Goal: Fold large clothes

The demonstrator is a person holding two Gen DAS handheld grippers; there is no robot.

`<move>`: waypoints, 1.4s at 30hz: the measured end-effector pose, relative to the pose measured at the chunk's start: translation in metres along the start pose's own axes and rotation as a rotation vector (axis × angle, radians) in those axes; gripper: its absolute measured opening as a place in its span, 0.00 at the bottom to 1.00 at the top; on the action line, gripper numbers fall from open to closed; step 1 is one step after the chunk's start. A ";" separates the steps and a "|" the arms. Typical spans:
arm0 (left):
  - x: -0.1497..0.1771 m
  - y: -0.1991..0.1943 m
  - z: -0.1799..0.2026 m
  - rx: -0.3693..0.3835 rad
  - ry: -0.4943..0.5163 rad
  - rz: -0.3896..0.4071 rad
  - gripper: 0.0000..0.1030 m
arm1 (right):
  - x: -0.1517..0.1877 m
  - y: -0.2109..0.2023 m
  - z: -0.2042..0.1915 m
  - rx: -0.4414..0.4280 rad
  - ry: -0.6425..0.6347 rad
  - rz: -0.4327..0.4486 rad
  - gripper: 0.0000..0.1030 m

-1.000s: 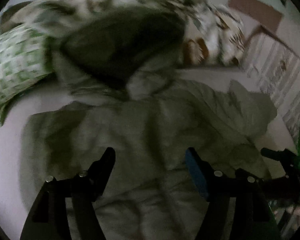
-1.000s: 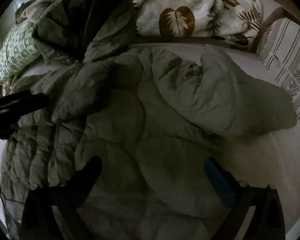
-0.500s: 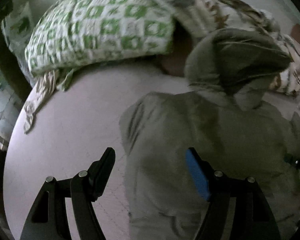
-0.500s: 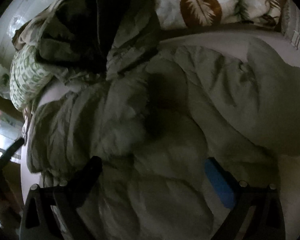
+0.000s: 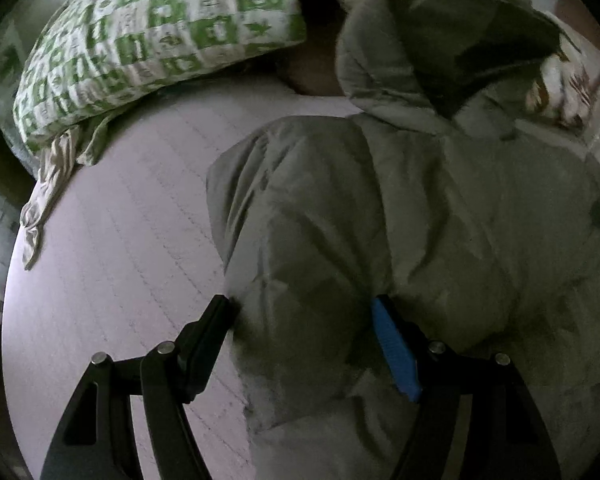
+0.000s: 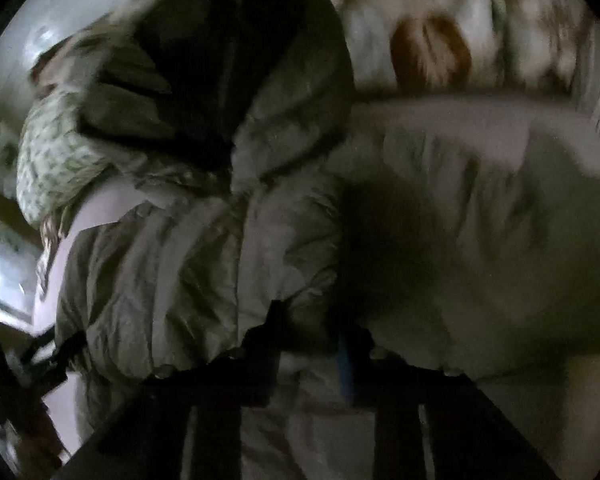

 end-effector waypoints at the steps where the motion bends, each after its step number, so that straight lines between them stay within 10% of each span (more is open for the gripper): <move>1: 0.001 -0.002 0.003 0.006 0.009 0.001 0.71 | -0.001 -0.007 0.002 0.006 -0.012 0.016 0.22; 13: 0.011 0.011 0.029 -0.080 0.102 -0.016 0.75 | 0.014 0.051 0.054 0.099 0.066 -0.052 0.32; 14: 0.011 0.010 0.028 -0.082 0.093 -0.017 0.76 | 0.014 0.051 0.057 0.097 0.079 -0.046 0.45; 15: 0.011 0.010 0.027 -0.080 0.076 -0.018 0.76 | 0.013 0.049 0.061 0.112 0.086 -0.036 0.77; 17: 0.010 0.009 0.026 -0.080 0.056 -0.015 0.76 | 0.012 0.044 0.065 0.107 0.093 -0.032 1.00; 25: 0.013 -0.015 0.025 -0.113 -0.013 0.022 0.76 | 0.007 -0.003 0.107 0.032 0.160 -0.011 1.00; 42: -0.005 -0.038 0.068 -0.065 0.013 0.071 0.76 | -0.062 -0.079 0.374 0.271 0.502 0.099 1.00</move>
Point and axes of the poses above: each gripper's, at about its wrist camera, not at the fingertips, and y roughly the way its jaws point, z to its right, x to its underside, the point moved 8 cm from there along y, roughly the way its jaws point, and after that the axes turned 14 degrees about y, right-handed, at the moved point
